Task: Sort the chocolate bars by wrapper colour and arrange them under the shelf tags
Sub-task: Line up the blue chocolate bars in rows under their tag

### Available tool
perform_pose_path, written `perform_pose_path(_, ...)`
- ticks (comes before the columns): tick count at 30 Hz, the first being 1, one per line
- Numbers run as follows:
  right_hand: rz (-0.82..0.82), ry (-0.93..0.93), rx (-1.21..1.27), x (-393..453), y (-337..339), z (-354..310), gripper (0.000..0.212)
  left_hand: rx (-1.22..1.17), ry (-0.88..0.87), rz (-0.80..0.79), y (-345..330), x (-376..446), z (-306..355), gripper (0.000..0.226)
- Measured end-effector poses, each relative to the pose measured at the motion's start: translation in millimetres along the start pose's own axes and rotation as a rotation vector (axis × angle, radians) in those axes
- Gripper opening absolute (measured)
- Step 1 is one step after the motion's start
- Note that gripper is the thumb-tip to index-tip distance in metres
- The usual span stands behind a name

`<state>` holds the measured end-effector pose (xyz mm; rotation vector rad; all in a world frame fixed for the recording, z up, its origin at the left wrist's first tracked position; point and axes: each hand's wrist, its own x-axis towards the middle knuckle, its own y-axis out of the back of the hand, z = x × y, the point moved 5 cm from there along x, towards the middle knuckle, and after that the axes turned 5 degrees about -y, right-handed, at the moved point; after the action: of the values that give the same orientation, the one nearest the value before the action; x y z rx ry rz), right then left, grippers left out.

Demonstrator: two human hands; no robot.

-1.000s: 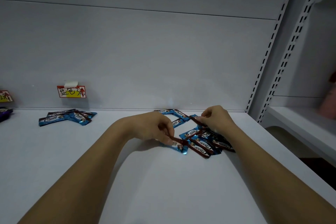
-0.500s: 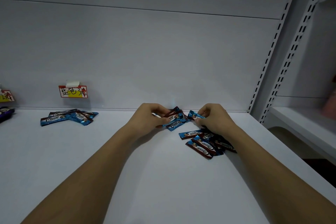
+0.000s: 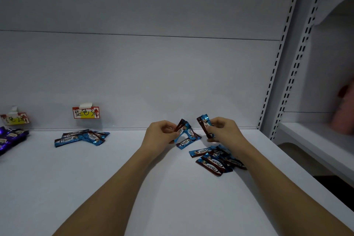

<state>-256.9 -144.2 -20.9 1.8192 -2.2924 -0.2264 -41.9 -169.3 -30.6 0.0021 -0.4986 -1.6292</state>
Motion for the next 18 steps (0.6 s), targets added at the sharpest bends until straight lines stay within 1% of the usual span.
perform_pose_path(3,-0.017,-0.022,0.056,-11.8,-5.5,-9.1,0.010,-0.008,0.015,0.047,4.4,-5.8,4.9,0.016)
perform_pose_path(8,-0.060,0.003,0.018,-25.0,-29.1,-33.2,0.012,-0.029,0.021,0.073,38.8,-10.4,10.5,0.015)
perform_pose_path(12,-0.104,0.046,-0.104,-32.6,-62.4,-51.7,0.014,0.036,0.003,0.105,80.7,-21.3,9.4,0.015)
perform_pose_path(18,-0.189,0.076,-0.188,-45.8,-133.7,-75.1,0.015,0.094,0.071,0.208,169.0,-44.8,-13.3,0.019)
